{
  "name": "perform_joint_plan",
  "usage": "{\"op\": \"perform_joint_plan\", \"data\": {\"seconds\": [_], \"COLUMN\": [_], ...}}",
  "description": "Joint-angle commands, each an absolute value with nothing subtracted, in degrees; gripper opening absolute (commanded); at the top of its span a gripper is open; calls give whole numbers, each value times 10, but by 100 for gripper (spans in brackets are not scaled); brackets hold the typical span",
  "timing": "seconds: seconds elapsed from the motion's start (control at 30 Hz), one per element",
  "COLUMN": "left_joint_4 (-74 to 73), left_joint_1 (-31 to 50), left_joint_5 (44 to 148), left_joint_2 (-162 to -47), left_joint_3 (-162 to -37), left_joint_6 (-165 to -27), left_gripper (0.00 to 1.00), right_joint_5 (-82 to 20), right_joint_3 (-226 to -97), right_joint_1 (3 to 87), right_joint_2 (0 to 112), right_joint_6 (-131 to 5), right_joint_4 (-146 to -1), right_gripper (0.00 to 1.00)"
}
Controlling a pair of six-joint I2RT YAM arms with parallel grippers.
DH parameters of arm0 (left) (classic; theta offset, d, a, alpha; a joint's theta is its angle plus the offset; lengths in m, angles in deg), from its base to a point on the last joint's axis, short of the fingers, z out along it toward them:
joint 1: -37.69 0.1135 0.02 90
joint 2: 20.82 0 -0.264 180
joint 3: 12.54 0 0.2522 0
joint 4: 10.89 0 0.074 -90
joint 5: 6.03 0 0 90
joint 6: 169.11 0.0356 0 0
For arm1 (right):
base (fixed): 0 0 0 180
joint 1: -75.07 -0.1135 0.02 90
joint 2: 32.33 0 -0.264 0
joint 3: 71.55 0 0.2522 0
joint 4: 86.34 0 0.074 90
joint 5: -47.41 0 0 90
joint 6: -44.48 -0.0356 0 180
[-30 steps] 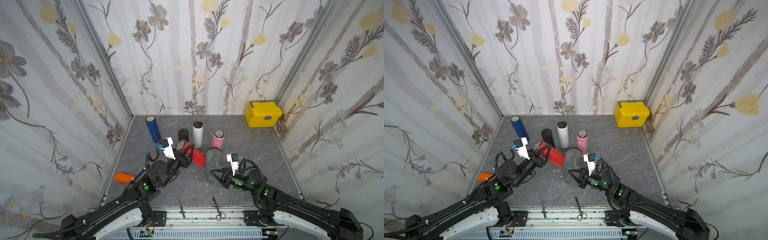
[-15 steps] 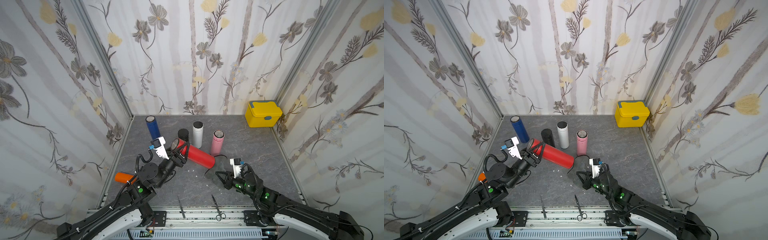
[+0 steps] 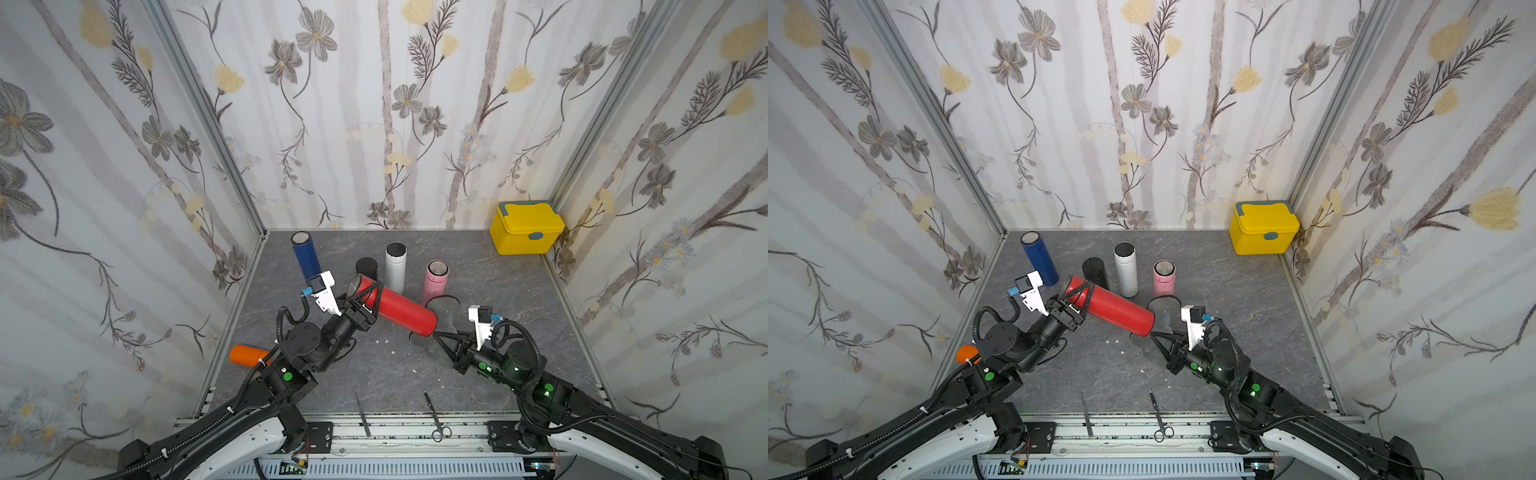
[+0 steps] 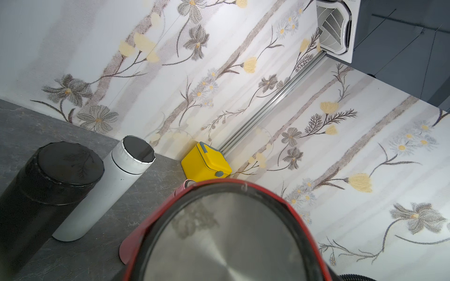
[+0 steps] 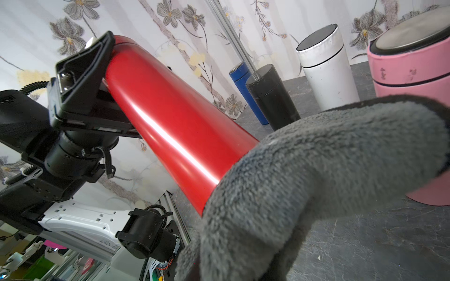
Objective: Wipe the surface of the thermos
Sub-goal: Wipe the dirt from the surface of the thermos.
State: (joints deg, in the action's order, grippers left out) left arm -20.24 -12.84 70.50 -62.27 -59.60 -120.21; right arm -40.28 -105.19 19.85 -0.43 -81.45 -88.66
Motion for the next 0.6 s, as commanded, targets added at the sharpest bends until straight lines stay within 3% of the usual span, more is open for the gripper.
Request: {"op": "perform_joint_plan", "data": {"seconds": [0.0, 0.23, 0.4, 0.57], "left_joint_4": [-179, -183, -198, -170], "left_joint_1": [-123, -119, -119, -117], "left_joint_5": [711, 724, 747, 726], "left_joint_2": [-617, -626, -656, -651], "left_joint_3": [-591, -592, -607, -637], "left_joint_6": [-1187, -1185, -1186, -1156], "left_gripper": [0, 0, 0, 0], "right_joint_5": [-405, -373, -311, -352], "right_joint_3": [-1068, -1080, -1110, -1132], "right_joint_1": [198, 197, 182, 164], "right_joint_2": [-41, -62, 50, 129], "right_joint_6": [-798, -796, -798, -783], "right_joint_4": [-908, -940, -1015, -952], "right_gripper": [0, 0, 0, 0]}}
